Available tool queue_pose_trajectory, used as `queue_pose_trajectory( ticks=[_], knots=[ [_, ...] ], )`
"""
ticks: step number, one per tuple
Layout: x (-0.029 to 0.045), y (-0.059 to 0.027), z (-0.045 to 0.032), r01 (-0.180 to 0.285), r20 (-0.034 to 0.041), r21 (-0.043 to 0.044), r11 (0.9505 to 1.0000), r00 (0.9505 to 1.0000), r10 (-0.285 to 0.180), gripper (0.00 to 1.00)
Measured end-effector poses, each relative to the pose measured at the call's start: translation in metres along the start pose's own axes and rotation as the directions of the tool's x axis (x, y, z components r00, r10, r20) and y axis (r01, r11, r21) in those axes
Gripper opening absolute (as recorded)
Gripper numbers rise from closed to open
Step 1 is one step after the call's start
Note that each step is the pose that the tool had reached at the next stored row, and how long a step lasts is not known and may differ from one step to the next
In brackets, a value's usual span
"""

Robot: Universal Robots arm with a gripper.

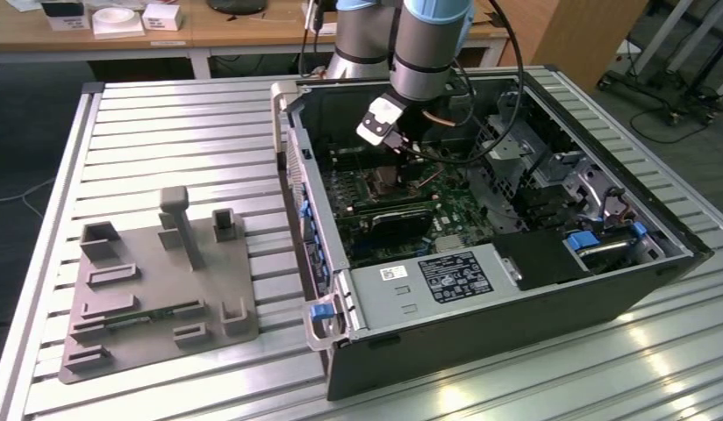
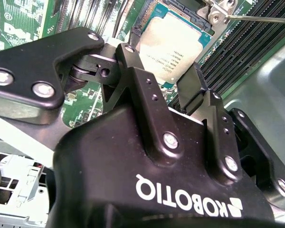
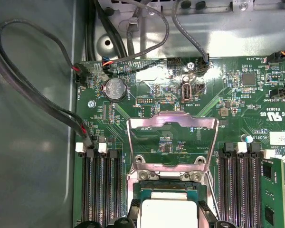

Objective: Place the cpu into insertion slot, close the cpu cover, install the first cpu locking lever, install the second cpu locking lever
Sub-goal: 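Place the cpu into insertion slot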

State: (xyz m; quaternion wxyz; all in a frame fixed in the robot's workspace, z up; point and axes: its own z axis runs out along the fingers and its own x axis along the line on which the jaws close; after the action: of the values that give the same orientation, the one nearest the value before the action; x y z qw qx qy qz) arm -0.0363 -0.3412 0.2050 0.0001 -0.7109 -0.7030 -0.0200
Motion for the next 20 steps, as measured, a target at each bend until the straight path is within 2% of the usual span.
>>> queue_pose_trajectory(
  ticks=[9,10,12,13,20],
  knots=[
    [-0.0002,-0.0001,0.0045,0.0,0.0007,0.0,1.0,1.0,0.0,0.54],
    [-0.0001,-0.0001,0.0047,0.0,0.004,0.0,1.0,1.0,0.0,0.54],
    [0.0,-0.0001,0.0049,0.0,0.0181,-0.0002,1.0,0.9998,0.0,0.54],
    [0.0002,-0.0001,0.0051,0.001,0.0218,-0.0004,1.0,0.9998,-0.001,0.54],
    [0.001,-0.001,0.0064,0.001,0.0227,-0.0002,1.0,0.9997,-0.001,0.54]
  ],
)
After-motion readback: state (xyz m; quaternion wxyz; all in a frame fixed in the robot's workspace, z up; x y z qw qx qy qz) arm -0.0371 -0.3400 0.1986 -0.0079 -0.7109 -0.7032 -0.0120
